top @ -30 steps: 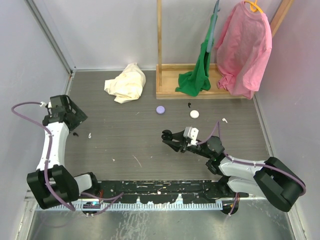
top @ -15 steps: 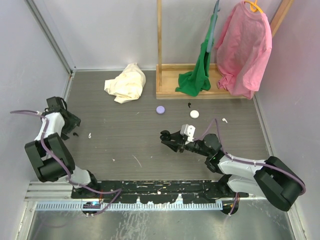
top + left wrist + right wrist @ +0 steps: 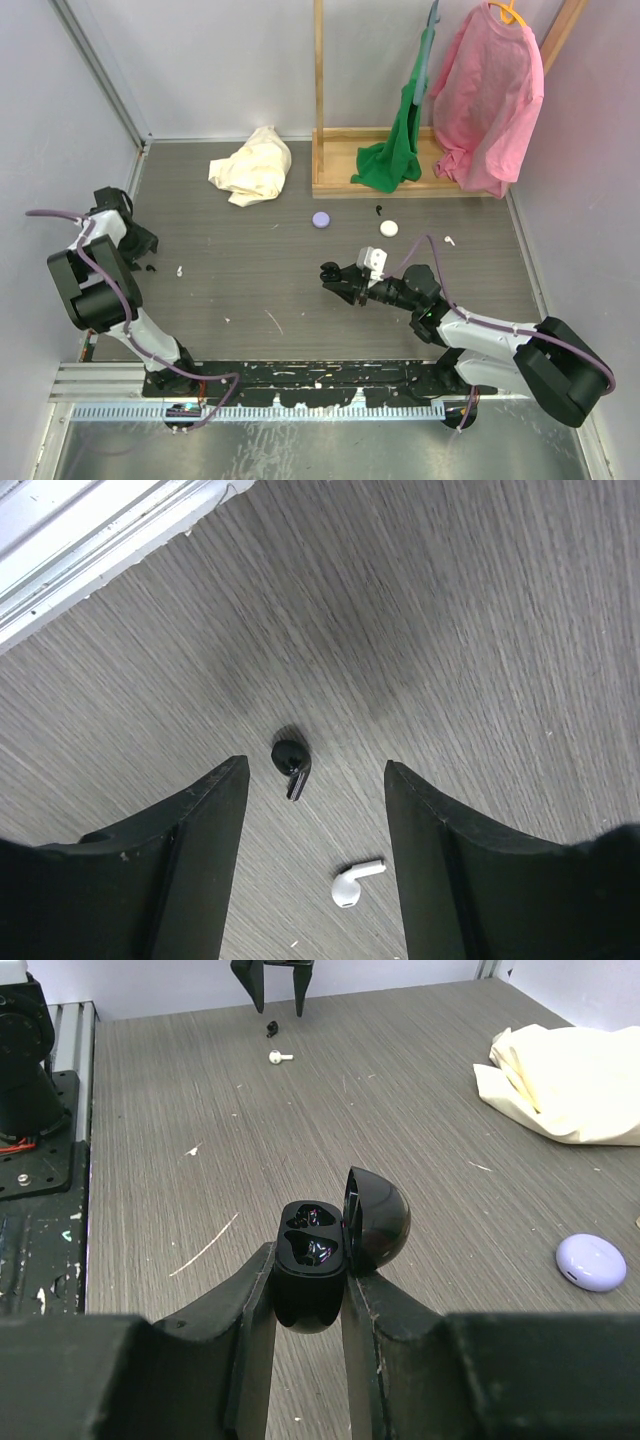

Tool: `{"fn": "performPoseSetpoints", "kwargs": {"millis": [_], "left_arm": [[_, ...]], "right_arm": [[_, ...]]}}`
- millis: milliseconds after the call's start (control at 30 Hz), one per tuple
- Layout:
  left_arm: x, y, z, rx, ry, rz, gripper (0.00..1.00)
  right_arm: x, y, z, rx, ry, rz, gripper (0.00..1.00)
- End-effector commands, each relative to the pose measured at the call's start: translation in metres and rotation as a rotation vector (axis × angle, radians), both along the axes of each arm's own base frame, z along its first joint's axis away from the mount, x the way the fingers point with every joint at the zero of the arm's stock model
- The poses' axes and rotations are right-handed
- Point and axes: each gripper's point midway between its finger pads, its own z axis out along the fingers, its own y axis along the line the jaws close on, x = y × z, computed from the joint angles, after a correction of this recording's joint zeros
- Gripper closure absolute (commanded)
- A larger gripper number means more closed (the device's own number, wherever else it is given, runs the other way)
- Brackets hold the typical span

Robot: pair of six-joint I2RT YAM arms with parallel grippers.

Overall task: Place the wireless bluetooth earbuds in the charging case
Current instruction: Move the earbud to the center of the board.

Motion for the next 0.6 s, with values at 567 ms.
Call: {"fn": "performPoseSetpoints", "kwargs": {"millis": [567], "left_arm": [[0.004,0.003,-0.023,-0.041,0.055,-0.021,0.57]], "right_arm": [[0.007,0.006,0.030,0.041,-0.078,0.007,0.99]]}}
